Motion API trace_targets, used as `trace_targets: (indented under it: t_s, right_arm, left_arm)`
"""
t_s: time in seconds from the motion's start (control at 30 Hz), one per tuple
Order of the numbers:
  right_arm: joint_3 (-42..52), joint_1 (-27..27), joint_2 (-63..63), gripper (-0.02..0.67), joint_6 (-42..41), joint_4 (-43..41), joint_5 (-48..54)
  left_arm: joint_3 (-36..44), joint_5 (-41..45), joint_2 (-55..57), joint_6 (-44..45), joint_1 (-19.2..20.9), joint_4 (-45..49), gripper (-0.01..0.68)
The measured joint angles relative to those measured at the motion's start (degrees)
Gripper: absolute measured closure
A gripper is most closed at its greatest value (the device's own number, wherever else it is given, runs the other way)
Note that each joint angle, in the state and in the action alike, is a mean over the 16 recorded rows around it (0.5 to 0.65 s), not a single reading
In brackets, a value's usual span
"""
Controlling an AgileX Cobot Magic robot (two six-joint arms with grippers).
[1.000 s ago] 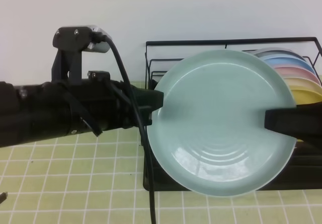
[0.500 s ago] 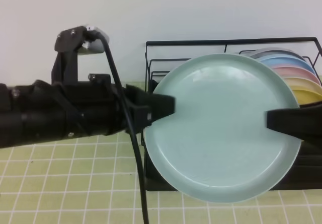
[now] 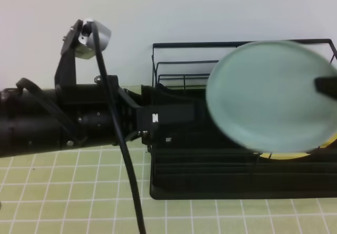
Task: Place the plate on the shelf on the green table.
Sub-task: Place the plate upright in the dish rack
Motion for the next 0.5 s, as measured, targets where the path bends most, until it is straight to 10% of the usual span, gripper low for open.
trace_targets:
  t_s: [0.5]
  right_arm:
    - [-4.53,0.00,0.02,0.652,-17.74,-16.61,-2.46]
  left_arm:
    - [0.00,0.36,-3.13,0.65,-0.02,-0.83,0.275]
